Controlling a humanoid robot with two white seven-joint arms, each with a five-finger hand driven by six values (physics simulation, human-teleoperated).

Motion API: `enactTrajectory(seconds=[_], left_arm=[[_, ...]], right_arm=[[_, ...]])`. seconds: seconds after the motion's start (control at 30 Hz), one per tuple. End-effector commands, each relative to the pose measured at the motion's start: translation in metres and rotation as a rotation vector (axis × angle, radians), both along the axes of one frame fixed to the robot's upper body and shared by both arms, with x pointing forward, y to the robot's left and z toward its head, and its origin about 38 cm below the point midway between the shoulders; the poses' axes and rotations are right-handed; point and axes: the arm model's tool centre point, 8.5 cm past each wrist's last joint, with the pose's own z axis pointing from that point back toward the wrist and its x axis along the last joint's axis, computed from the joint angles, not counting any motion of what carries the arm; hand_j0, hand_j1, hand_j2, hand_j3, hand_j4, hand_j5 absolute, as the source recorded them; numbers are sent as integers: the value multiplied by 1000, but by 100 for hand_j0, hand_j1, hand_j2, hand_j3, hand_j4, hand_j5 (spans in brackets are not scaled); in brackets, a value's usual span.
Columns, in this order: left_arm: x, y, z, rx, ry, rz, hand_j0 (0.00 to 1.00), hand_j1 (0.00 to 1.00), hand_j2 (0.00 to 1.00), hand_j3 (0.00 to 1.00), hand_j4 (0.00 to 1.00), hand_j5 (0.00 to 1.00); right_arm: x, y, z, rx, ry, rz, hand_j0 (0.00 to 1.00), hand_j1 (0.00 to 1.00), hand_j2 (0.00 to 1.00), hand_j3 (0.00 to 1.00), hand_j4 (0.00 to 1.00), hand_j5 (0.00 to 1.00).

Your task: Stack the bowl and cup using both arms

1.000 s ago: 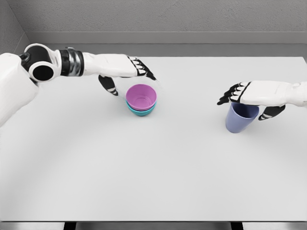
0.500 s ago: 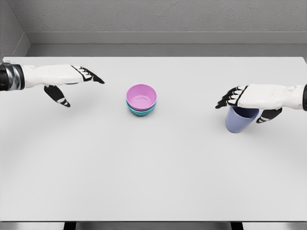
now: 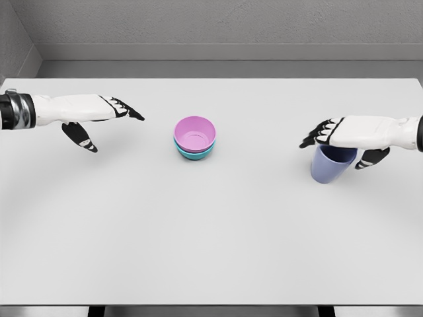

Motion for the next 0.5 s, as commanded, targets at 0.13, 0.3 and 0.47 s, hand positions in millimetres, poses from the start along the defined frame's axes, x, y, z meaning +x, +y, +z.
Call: enactTrajectory(seconds=[0.13, 0.3, 0.47], left_arm=[[0, 1, 1, -5, 1, 4, 100, 100, 100, 100, 100, 100], [0, 1, 1, -5, 1, 4, 100, 100, 100, 100, 100, 100], [0, 1, 1, -5, 1, 4, 100, 100, 100, 100, 100, 100]], right_arm=[[1, -2, 0, 4, 2, -8, 100, 100, 100, 100, 100, 100], [1, -2, -1, -12, -3, -8, 95, 95, 95, 95, 95, 95], [1, -2, 0, -12, -6, -7, 77, 77, 77, 77, 77, 77]])
